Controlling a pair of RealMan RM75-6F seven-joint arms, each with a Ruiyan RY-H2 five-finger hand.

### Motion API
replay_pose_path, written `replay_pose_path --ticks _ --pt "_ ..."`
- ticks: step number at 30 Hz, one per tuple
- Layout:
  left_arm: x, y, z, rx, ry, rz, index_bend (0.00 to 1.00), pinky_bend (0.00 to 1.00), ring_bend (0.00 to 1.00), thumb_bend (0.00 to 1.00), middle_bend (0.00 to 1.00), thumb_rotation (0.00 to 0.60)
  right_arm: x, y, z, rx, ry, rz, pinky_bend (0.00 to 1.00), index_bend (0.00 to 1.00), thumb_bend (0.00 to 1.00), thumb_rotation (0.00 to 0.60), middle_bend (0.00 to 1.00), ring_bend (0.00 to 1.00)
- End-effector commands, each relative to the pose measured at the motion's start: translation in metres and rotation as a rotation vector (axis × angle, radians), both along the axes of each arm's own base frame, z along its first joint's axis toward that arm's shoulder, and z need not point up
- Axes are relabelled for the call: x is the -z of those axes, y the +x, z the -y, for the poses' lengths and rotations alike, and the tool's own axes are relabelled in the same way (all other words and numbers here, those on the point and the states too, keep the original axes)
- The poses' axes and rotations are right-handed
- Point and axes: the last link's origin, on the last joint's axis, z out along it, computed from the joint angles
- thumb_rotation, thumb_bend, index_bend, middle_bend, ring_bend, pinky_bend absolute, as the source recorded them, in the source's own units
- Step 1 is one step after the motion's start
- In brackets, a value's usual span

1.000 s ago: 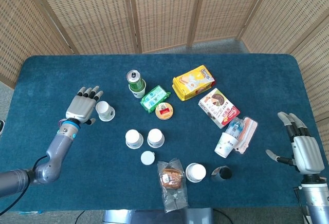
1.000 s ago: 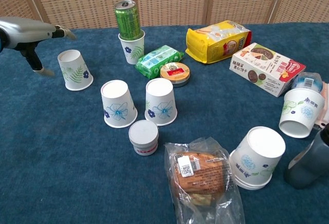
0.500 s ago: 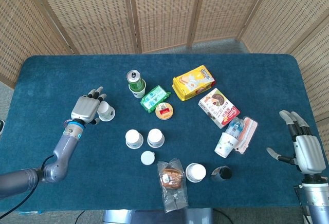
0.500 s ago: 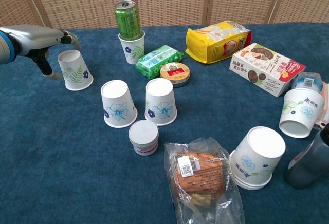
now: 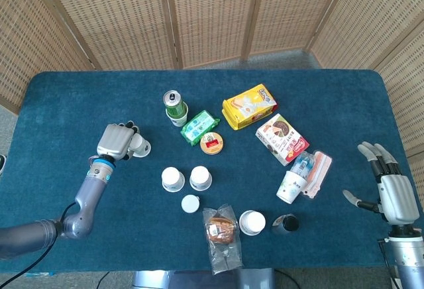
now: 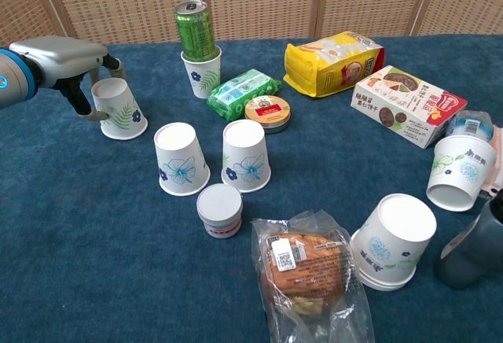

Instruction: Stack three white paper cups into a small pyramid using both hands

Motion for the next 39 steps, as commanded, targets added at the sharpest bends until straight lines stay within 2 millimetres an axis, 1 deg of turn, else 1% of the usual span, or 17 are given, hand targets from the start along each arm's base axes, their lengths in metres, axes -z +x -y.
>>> replay_pose_path --ticks 1,3,6,12,17,20,22,25,32,35,39 --pt "-0.003 0.002 0.003 0.006 0.000 0.011 0.39 0.50 0.40 0.35 0.29 0.600 0.000 0.000 0.000 0.000 0.001 0.002 0.13 0.11 0.20 0.600 0.11 0.04" --pt "-0.007 0.004 0.006 0.010 -0.002 0.030 0.39 0.50 0.40 0.35 0.29 0.600 0.000 0.000 0.000 0.002 0.002 0.004 0.13 0.11 0.20 0.600 0.11 0.04" --pt "-0.019 0.008 0.010 0.032 0.008 0.054 0.39 0.50 0.39 0.35 0.28 0.600 0.000 0.000 0.000 0.004 0.003 0.003 0.13 0.12 0.20 0.600 0.11 0.04" --pt "-0.050 0.022 0.021 0.100 0.021 0.096 0.38 0.49 0.39 0.35 0.28 0.600 0.001 0.002 -0.001 0.000 0.008 0.001 0.13 0.13 0.20 0.600 0.11 0.04" --pt "-0.068 0.043 0.034 0.152 0.005 0.176 0.38 0.49 0.38 0.35 0.28 0.600 0.001 0.002 -0.001 0.003 0.009 -0.004 0.13 0.13 0.20 0.600 0.11 0.04" --pt "-0.072 0.058 0.043 0.188 -0.013 0.221 0.37 0.48 0.38 0.34 0.27 0.600 0.002 0.002 -0.001 0.006 0.011 -0.009 0.13 0.13 0.20 0.600 0.11 0.04" --pt "-0.072 0.066 0.048 0.212 -0.025 0.231 0.37 0.48 0.38 0.34 0.27 0.600 0.001 0.002 -0.001 0.006 0.009 -0.007 0.13 0.13 0.20 0.600 0.11 0.04" --pt "-0.066 0.081 0.056 0.231 -0.056 0.256 0.37 0.48 0.37 0.34 0.27 0.600 0.001 0.003 -0.001 0.003 0.007 -0.002 0.13 0.13 0.20 0.600 0.11 0.04" --pt "-0.043 0.114 0.065 0.259 -0.109 0.283 0.37 0.48 0.37 0.34 0.26 0.600 0.000 0.004 -0.002 -0.001 0.007 -0.001 0.13 0.13 0.20 0.600 0.11 0.04" --pt "-0.033 0.123 0.070 0.255 -0.131 0.286 0.37 0.48 0.37 0.34 0.26 0.600 -0.001 0.003 -0.002 0.001 0.005 0.004 0.13 0.13 0.20 0.600 0.11 0.04" --pt "-0.024 0.130 0.076 0.259 -0.156 0.261 0.37 0.48 0.37 0.34 0.26 0.600 -0.002 0.003 -0.002 0.002 0.001 0.012 0.13 0.13 0.20 0.600 0.11 0.04"
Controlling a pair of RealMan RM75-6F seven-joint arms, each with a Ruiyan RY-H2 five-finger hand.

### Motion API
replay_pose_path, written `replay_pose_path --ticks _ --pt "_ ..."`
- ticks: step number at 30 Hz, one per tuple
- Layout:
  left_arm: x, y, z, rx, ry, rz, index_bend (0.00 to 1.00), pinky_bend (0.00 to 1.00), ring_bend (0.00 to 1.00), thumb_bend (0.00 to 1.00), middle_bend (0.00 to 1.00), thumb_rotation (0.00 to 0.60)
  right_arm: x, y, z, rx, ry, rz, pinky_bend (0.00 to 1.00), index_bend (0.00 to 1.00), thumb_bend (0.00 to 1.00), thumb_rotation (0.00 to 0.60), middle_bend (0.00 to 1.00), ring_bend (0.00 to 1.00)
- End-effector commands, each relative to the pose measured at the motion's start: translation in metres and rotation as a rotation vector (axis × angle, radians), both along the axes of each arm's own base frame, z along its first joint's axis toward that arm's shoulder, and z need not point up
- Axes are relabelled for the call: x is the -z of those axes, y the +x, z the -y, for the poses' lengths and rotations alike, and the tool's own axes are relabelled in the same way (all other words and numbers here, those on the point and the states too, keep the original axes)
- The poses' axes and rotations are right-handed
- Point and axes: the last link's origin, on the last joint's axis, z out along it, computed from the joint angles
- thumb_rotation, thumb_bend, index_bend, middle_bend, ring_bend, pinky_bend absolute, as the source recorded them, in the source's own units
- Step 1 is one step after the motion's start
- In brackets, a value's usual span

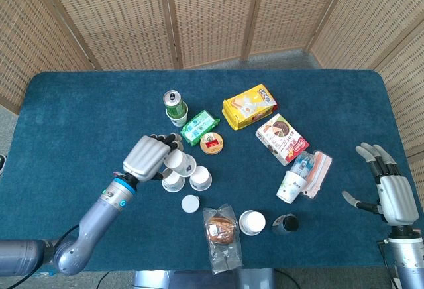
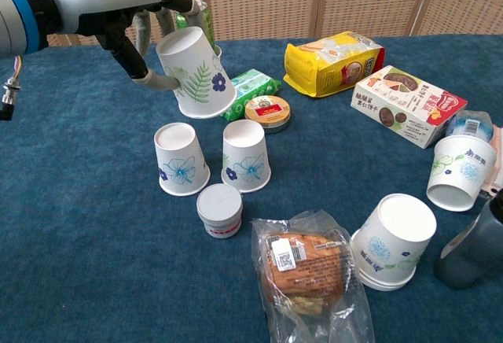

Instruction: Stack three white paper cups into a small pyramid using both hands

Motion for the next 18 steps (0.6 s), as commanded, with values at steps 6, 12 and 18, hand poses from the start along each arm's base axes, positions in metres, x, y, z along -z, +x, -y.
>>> replay_pose_path --ticks 6,12,18 --pt "0.015 0.013 0.008 -0.006 -0.025 -0.030 0.37 0.47 0.37 0.34 0.26 0.600 -0.001 0.000 0.000 0.001 -0.002 0.004 0.13 0.13 0.20 0.600 0.11 0.04" --pt "0.018 0.012 0.008 -0.017 -0.020 -0.052 0.37 0.44 0.37 0.34 0.26 0.600 -0.001 0.000 0.000 0.001 -0.001 0.004 0.13 0.13 0.20 0.600 0.11 0.04" --pt "0.026 0.013 0.007 -0.026 -0.025 -0.068 0.36 0.42 0.36 0.34 0.25 0.600 -0.002 0.000 -0.001 0.000 -0.003 0.007 0.13 0.13 0.20 0.600 0.11 0.04"
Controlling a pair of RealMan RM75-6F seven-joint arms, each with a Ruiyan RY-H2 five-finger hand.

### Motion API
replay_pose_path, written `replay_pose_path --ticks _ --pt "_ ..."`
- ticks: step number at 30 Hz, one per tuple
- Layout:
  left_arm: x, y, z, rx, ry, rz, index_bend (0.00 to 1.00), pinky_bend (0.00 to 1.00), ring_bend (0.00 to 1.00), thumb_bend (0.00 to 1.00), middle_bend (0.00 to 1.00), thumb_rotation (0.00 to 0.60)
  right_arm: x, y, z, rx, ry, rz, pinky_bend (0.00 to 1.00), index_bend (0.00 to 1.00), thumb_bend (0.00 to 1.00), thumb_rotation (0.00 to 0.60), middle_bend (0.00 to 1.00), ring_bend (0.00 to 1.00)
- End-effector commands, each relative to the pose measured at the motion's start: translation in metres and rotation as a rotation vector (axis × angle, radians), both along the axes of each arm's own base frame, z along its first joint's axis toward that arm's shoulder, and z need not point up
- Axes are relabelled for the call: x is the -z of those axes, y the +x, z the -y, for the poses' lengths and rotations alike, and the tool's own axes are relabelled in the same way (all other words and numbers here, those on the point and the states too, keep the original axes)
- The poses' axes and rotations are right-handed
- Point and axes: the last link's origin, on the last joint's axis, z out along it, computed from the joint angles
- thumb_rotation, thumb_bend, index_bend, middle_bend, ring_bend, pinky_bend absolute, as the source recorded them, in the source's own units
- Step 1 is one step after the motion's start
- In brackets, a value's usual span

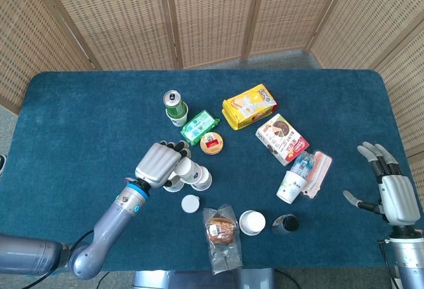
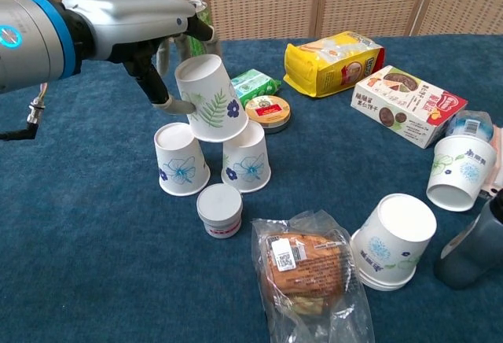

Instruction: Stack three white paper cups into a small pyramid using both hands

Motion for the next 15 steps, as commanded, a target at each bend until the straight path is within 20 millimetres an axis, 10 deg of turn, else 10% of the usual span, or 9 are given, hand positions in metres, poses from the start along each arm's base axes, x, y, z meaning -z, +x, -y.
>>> replay_pose_path --ticks 1,15 --pt "0.003 0.000 0.000 0.001 0.000 -0.011 0.36 0.42 0.36 0.34 0.25 0.600 0.000 0.000 0.000 0.000 -0.002 0.000 0.13 0.13 0.20 0.600 0.11 0.04" --pt "0.014 0.005 0.002 0.007 -0.006 -0.021 0.34 0.37 0.29 0.33 0.17 0.600 -0.002 -0.001 0.001 0.003 -0.010 0.006 0.13 0.13 0.20 0.600 0.11 0.04"
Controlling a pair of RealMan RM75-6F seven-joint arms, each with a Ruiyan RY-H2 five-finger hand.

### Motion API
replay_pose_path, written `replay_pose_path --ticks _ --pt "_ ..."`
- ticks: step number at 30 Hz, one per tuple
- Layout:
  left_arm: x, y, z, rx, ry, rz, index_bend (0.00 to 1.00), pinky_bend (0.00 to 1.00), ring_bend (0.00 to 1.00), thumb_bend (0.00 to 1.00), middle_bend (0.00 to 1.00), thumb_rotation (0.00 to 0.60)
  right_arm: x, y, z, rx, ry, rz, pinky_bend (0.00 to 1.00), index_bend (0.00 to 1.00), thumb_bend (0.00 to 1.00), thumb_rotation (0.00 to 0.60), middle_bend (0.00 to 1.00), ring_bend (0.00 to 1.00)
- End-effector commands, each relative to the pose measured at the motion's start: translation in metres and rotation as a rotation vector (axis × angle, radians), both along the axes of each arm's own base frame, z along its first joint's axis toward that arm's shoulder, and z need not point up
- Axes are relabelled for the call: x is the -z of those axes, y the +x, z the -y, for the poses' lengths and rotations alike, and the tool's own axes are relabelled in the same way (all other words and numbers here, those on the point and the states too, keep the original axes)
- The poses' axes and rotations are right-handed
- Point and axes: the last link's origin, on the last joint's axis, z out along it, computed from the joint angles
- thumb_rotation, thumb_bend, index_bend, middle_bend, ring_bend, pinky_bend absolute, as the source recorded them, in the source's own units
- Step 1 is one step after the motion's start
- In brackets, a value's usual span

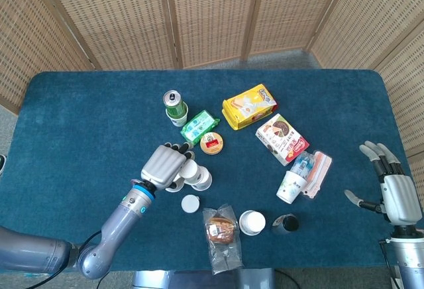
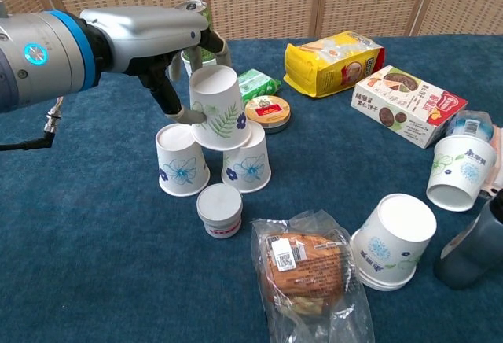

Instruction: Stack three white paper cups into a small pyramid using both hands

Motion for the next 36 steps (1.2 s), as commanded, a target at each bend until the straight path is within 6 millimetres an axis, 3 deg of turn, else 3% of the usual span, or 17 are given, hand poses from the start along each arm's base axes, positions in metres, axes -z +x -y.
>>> replay_pose_path --ticks 1,4,8,36 --pt "0.000 0.000 0.001 0.001 -0.004 0.002 0.33 0.37 0.26 0.33 0.14 0.600 0.000 0.000 0.000 0.000 0.000 0.001 0.13 0.13 0.20 0.600 0.11 0.04" --pt "-0.001 0.000 0.001 0.002 -0.005 0.003 0.30 0.33 0.14 0.32 0.02 0.600 0.000 0.000 0.000 0.001 -0.001 0.001 0.13 0.13 0.20 0.600 0.11 0.04" --pt "-0.003 -0.002 0.000 -0.001 -0.007 0.000 0.27 0.30 0.06 0.32 0.00 0.600 -0.001 0.000 0.000 0.002 -0.004 0.003 0.13 0.13 0.20 0.600 0.11 0.04" --pt "-0.012 -0.008 0.001 0.004 -0.022 -0.021 0.21 0.28 0.02 0.32 0.00 0.600 0.000 0.001 0.000 0.002 -0.005 -0.001 0.13 0.13 0.20 0.600 0.11 0.04"
